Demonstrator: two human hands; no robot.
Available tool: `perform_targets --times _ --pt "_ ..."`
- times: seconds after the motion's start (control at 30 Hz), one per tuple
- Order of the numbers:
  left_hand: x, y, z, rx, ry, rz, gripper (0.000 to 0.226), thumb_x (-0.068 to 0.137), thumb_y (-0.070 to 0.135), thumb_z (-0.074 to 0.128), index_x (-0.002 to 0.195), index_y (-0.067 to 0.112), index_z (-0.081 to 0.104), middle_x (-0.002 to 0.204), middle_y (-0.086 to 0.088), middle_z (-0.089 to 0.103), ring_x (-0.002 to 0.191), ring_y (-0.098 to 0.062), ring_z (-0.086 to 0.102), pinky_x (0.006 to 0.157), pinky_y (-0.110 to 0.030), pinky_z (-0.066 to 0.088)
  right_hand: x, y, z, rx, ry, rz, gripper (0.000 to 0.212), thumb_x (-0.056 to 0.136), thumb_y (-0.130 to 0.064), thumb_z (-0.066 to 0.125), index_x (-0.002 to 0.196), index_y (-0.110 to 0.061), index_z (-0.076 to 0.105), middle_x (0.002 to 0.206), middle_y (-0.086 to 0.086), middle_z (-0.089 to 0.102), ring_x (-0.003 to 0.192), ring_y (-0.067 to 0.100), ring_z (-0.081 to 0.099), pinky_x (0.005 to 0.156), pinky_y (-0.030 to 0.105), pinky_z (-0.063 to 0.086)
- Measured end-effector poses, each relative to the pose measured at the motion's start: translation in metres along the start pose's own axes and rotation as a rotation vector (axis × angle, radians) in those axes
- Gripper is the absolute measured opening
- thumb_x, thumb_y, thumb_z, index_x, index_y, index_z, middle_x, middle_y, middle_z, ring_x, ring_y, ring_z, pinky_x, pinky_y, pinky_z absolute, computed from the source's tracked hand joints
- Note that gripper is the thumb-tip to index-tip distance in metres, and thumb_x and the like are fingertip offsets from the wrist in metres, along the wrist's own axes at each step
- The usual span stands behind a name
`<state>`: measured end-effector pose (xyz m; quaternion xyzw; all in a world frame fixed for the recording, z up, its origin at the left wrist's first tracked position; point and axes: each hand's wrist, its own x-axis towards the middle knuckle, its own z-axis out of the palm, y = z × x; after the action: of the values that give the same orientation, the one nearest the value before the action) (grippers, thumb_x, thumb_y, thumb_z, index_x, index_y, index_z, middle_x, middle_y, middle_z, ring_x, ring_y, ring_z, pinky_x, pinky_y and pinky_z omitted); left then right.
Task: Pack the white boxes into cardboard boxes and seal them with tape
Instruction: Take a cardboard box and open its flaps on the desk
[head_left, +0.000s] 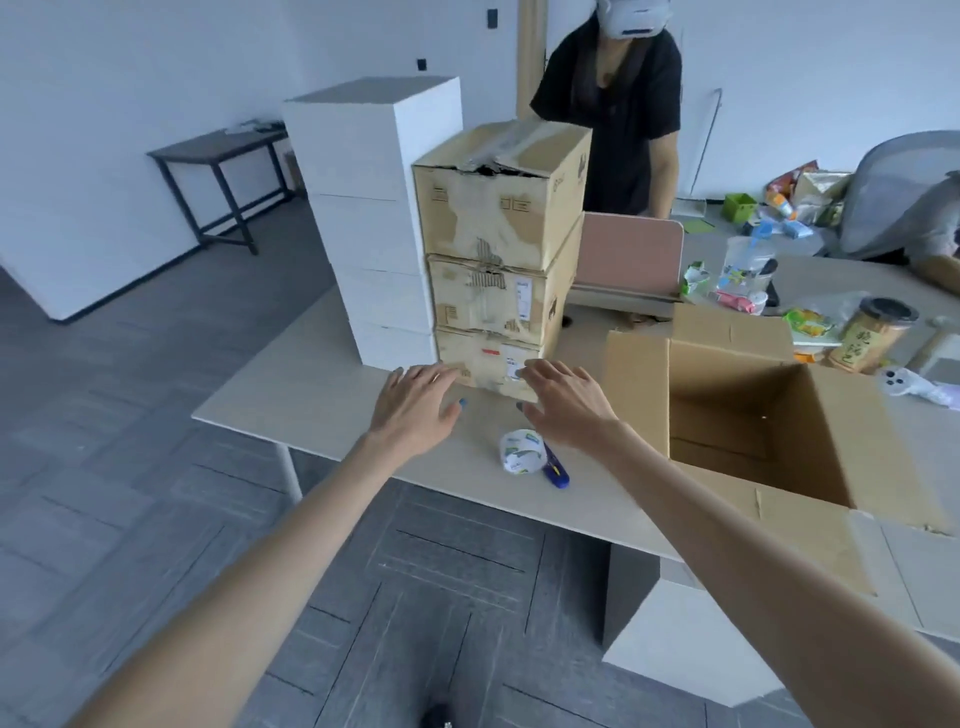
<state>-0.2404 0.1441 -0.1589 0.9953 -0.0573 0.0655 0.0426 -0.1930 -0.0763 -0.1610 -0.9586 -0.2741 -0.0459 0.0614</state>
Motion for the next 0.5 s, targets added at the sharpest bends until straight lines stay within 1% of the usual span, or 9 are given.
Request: perform_targets --times 0.07,0.17,0.33,0.5 --pt "0.012 -0.028 -0.017 0.01 0.027 -0.022 0.051 0.101 0.038 0.044 0.148 0.019 0.041 0.157 -0.003 0.036 0.142 -0.022 0.035 0.118 -0.043 0.024 0.028 -0.017 -0.014 -0.013 0.031 -0.021 0.052 0.1 -0.039 0.045 0.147 -0.02 0.037 0.153 -0.003 0.036 0.14 0.016 0.034 0.108 0.033 0.029" --pt "0.039 -0.072 -0.044 0.01 0.074 -0.017 0.051 0.102 0.04 0.042 0.148 0.018 0.041 0.157 -0.005 0.036 0.142 -0.024 0.036 0.117 -0.044 0.025 0.076 -0.04 -0.036 -0.035 0.095 -0.032 0.05 0.1 -0.039 0.045 0.146 -0.019 0.039 0.152 -0.002 0.038 0.137 0.018 0.037 0.108 0.035 0.031" --pt "0.098 -0.147 -0.096 0.042 0.192 0.033 0.051 0.103 0.042 0.039 0.149 0.02 0.039 0.158 -0.003 0.034 0.143 -0.021 0.034 0.118 -0.043 0.022 0.165 -0.071 -0.076 -0.081 0.198 -0.009 0.051 0.1 -0.039 0.046 0.146 -0.018 0.039 0.152 0.0 0.038 0.137 0.02 0.037 0.109 0.038 0.032" --pt "0.164 -0.205 -0.148 0.054 0.305 0.105 0.051 0.102 0.042 0.039 0.149 0.02 0.04 0.159 -0.002 0.033 0.144 -0.02 0.032 0.118 -0.04 0.021 0.246 -0.09 -0.121 -0.086 0.321 0.052 0.049 0.099 -0.036 0.047 0.143 -0.014 0.042 0.148 0.003 0.043 0.133 0.022 0.042 0.107 0.042 0.034"
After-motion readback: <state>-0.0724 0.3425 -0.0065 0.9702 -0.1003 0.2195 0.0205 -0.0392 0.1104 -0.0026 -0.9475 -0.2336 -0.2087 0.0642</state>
